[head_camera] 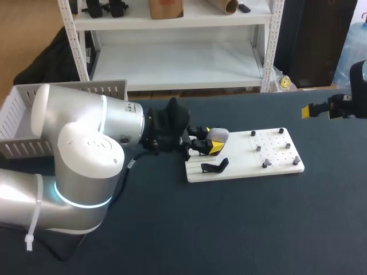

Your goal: Pick up each earbud case from the left stands, insert the matching earbuds, close the lid, and place the case in the box.

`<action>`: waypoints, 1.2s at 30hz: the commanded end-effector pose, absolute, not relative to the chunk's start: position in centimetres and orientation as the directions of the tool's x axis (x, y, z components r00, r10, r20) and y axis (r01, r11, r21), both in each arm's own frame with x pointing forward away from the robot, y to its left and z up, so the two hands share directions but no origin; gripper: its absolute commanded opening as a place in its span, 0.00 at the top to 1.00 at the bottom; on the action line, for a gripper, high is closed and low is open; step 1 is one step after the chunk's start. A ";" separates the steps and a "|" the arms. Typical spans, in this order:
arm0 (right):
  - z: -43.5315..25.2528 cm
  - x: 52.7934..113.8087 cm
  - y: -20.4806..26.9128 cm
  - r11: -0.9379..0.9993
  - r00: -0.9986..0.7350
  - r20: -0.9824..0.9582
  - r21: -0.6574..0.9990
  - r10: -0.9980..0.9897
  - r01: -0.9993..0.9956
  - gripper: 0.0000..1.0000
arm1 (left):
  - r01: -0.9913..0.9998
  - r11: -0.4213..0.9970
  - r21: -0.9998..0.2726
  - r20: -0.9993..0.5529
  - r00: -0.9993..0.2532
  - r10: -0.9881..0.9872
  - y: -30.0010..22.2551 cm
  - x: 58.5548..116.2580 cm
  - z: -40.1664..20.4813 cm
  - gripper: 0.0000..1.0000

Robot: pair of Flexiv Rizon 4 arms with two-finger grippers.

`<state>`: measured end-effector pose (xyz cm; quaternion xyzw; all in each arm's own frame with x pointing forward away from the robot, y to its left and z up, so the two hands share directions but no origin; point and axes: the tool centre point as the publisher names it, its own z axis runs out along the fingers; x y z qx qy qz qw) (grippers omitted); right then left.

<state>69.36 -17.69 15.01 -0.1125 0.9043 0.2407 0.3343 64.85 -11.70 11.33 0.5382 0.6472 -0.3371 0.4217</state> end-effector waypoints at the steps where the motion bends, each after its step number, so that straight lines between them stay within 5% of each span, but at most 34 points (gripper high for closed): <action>1: 15.3 67.3 -17.0 0.847 -0.729 -0.682 0.353 -0.059 -0.398 0.00 | 0.982 0.186 0.021 -0.916 -0.056 0.398 -11.8 65.2 11.6 1.00; 36: 15.5 62.4 -8.5 0.735 -0.651 -0.722 0.307 -0.235 -0.605 0.00 | 0.978 0.209 -0.028 -0.978 -0.070 0.198 -15.2 65.5 13.5 1.00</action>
